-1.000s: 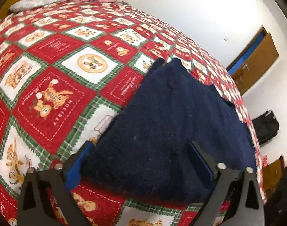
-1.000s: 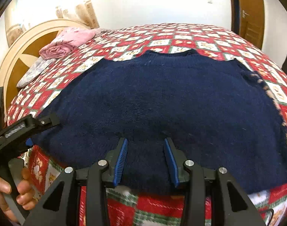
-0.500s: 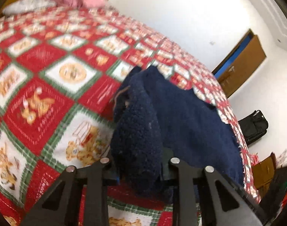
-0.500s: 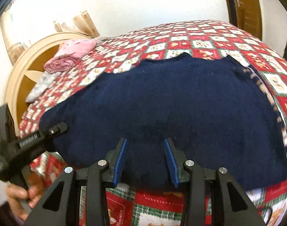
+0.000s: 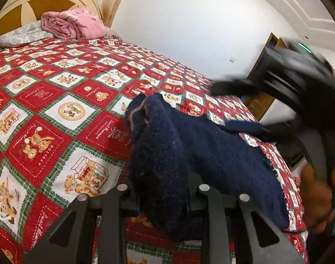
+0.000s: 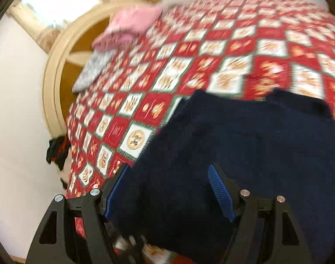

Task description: Fold small clothes

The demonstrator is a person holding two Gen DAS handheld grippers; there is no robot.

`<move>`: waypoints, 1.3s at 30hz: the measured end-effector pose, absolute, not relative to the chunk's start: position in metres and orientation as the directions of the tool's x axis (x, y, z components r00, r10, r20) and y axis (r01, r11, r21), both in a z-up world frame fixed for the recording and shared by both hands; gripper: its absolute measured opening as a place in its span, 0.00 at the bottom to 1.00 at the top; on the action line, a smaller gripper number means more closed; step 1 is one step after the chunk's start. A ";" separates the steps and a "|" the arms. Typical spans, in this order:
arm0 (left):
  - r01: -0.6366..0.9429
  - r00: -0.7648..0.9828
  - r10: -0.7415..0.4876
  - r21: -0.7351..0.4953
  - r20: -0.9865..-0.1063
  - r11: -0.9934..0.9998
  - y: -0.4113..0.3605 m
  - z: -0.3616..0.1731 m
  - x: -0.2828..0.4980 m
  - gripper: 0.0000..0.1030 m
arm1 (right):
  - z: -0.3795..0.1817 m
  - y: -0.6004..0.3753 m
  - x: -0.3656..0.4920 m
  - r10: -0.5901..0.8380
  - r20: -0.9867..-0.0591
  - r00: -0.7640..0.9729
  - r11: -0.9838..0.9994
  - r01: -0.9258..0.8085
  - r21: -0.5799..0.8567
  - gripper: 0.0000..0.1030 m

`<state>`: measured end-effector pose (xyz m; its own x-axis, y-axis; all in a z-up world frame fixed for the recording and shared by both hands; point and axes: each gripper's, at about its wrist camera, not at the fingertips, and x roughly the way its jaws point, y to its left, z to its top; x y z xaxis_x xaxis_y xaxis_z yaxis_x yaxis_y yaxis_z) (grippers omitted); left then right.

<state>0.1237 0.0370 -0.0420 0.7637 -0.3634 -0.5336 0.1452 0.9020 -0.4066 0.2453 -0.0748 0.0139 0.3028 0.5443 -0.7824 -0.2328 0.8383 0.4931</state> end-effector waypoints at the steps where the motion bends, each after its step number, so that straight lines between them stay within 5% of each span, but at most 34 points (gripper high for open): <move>1: 0.151 0.769 -0.361 -0.398 -0.529 0.905 0.036 -0.041 0.123 0.27 | 0.009 -0.065 0.255 0.532 -0.800 0.278 0.845 -0.233 0.481 0.72; 10: 0.213 0.808 -0.333 -0.285 -0.487 0.935 0.022 -0.037 0.111 0.27 | -0.031 0.001 0.287 0.353 -0.932 0.082 0.898 -0.308 0.313 0.72; 15: 0.226 0.827 -0.307 -0.221 -0.471 0.949 0.013 -0.035 0.103 0.27 | -0.042 -0.006 0.280 0.229 -0.963 0.143 0.925 -0.339 0.170 0.67; 17: 0.232 0.829 -0.305 -0.207 -0.469 0.950 0.012 -0.035 0.100 0.27 | -0.040 -0.018 0.274 0.250 -0.954 0.167 0.917 -0.356 0.178 0.38; 20: 0.250 0.824 -0.315 -0.197 -0.470 0.948 0.008 -0.033 0.097 0.27 | -0.029 -0.049 0.266 0.333 -0.920 0.204 0.908 -0.333 0.255 0.27; 30: 0.425 0.797 -0.445 -0.144 -0.408 0.894 -0.044 0.005 0.077 0.27 | 0.029 -0.176 0.226 0.525 -0.755 0.393 0.851 -0.225 0.474 0.18; 39: 0.650 0.659 -0.638 -0.125 -0.399 0.750 -0.148 0.025 0.054 0.27 | 0.041 -0.327 0.159 0.419 -0.726 0.546 0.890 -0.087 0.448 0.18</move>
<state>0.0538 -0.1482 0.0248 0.6587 -0.6377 -0.3994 0.6501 0.7496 -0.1247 0.1589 -0.3268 0.0409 0.5460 0.4188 -0.7256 -0.0865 0.8897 0.4484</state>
